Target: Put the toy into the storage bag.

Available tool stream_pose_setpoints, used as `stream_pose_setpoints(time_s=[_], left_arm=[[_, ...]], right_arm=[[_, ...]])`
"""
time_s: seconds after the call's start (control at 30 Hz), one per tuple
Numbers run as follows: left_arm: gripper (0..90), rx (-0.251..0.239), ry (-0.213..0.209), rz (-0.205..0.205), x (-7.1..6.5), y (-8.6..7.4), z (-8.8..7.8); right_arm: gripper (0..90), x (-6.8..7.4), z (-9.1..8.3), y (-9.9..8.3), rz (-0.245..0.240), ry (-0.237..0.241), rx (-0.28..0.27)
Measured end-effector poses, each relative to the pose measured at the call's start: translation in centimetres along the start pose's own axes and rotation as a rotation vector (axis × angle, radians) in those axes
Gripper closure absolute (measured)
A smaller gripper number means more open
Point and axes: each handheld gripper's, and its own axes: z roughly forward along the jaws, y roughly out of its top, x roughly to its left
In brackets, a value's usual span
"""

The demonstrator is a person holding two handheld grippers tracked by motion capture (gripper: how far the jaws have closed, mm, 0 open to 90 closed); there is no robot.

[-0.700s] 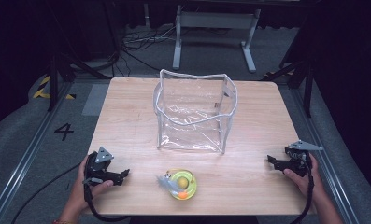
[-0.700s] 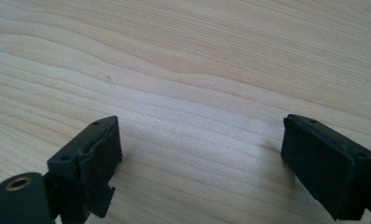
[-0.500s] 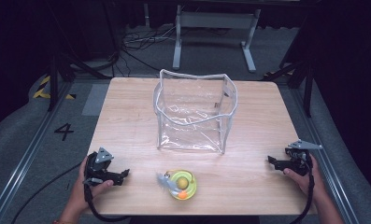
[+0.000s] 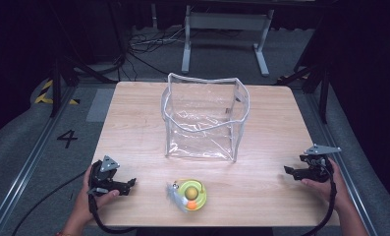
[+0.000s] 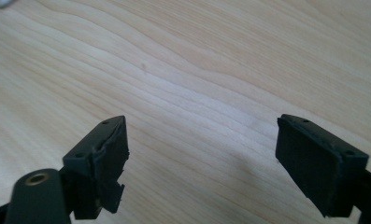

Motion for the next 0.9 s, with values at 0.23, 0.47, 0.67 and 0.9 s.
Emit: stream_pose_setpoints(time_s=[0.23, 0.47, 0.67, 0.9], left_arm=[[0.5, -0.001, 0.0, -0.001, 0.0, 0.0, 0.0], [0.5, 0.0, -0.002, -0.005, 0.0, 0.0, 0.0], [0.6, 0.004, -0.004, -0.002, 0.0, 0.0, -0.1], [0.6, 0.003, -0.006, 0.005, 0.1, -0.1, -0.1]], right_arm=[[21.4, 1.6, -1.7, 1.9, -0.101, 0.068, 0.01], [21.1, 3.7, -2.6, 3.8, -0.19, 0.123, 0.039], [22.8, 5.6, -3.3, 5.6, -0.244, 0.175, 0.043], [21.1, 8.2, -3.9, 8.1, -0.312, 0.229, 0.051]])
